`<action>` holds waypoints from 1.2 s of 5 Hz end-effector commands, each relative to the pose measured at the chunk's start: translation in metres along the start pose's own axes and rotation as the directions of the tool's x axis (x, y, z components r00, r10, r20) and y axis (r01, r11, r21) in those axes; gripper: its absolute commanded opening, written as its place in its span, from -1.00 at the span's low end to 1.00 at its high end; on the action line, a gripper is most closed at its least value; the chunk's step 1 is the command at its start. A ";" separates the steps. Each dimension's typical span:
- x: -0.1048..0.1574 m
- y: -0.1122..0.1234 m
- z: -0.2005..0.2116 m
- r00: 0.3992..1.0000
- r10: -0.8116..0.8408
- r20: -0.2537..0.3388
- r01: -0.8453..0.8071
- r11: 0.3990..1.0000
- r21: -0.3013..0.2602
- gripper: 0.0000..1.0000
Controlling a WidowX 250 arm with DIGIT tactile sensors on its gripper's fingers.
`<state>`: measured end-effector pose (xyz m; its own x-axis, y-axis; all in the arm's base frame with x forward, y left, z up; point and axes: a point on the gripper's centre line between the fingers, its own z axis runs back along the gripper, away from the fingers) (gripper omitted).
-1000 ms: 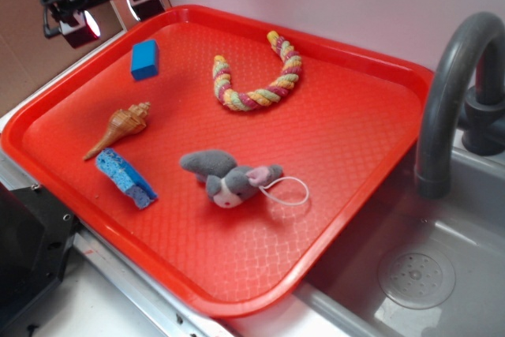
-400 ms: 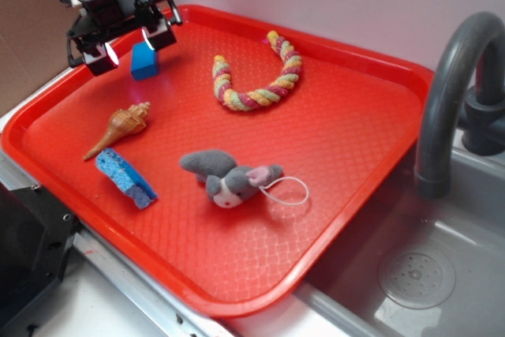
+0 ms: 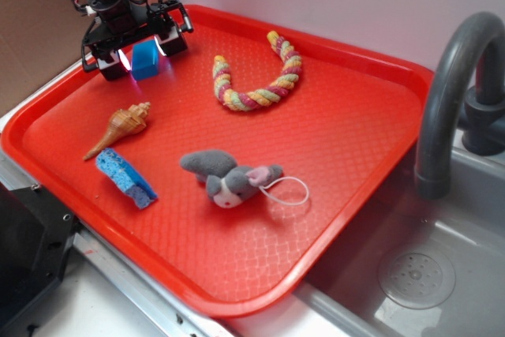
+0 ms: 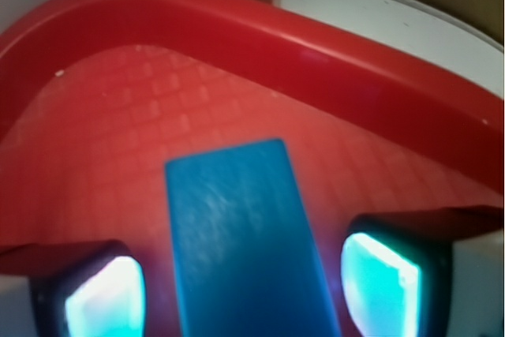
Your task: Grab the blue block.
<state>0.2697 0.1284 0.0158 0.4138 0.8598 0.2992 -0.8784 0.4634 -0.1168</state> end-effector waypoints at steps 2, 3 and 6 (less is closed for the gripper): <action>0.004 0.008 0.000 0.999 0.032 0.025 -0.032 0.999 0.003 -1.00; 0.007 0.009 0.004 0.999 0.036 0.004 -0.036 0.999 0.014 -1.00; -0.007 -0.028 0.116 0.958 -0.275 -0.085 0.273 0.961 -0.034 -1.00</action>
<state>0.2602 0.0741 0.1051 0.6726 0.7193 0.1736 -0.7265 0.6865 -0.0300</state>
